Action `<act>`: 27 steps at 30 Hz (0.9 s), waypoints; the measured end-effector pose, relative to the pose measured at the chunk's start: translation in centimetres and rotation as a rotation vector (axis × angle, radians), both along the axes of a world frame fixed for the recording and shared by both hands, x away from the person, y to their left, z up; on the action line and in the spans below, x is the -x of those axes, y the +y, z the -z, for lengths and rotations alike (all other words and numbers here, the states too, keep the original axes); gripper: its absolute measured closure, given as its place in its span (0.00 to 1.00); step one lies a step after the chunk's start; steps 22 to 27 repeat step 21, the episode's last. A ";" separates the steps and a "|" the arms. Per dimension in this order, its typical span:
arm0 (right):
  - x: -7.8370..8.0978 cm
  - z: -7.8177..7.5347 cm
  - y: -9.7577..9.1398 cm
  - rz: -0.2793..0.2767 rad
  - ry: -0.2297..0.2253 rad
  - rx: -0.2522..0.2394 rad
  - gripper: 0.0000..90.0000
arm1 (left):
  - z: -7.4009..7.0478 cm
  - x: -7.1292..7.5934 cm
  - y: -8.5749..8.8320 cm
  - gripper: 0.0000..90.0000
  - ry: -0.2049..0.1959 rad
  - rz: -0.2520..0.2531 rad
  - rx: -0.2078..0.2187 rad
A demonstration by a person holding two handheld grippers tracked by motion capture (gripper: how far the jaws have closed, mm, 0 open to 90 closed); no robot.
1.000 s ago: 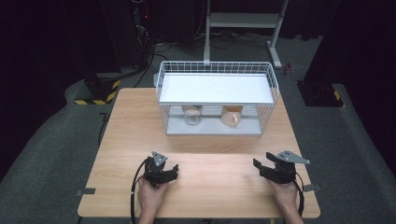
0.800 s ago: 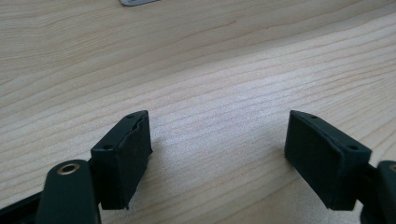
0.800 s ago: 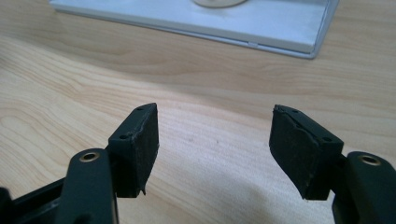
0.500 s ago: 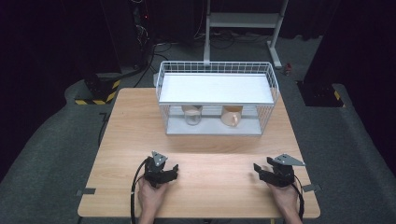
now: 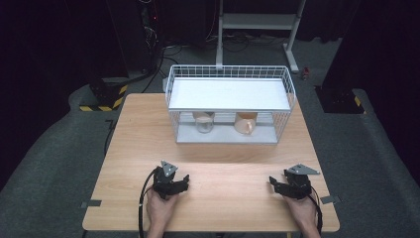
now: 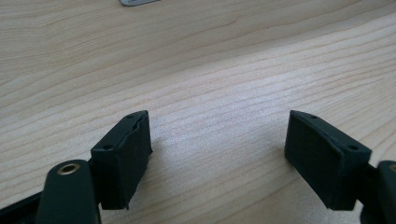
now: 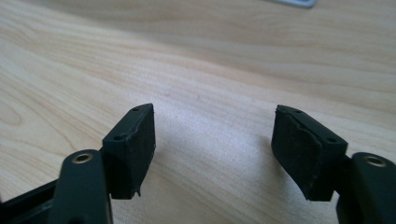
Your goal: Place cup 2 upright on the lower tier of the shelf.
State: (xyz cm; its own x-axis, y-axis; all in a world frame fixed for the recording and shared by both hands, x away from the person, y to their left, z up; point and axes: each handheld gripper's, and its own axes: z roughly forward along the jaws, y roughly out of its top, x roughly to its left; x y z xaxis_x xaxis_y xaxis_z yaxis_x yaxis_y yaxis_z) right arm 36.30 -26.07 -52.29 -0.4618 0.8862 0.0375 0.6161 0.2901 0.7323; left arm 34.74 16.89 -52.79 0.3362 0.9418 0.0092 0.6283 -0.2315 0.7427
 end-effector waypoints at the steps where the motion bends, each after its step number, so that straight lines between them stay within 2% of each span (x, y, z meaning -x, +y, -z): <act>1: 0.0 0.0 0.1 -0.004 -0.001 0.014 0.32 | 0.0 0.0 0.0 0.26 0.000 0.000 0.000; 4: 0.1 0.0 0.5 -0.019 -0.011 0.055 0.31 | 0.0 0.0 0.0 0.25 -0.001 -0.008 0.000; 27: -0.1 0.1 0.4 -0.033 -0.013 0.057 0.31 | 0.0 0.0 0.0 0.25 -0.004 -0.011 0.000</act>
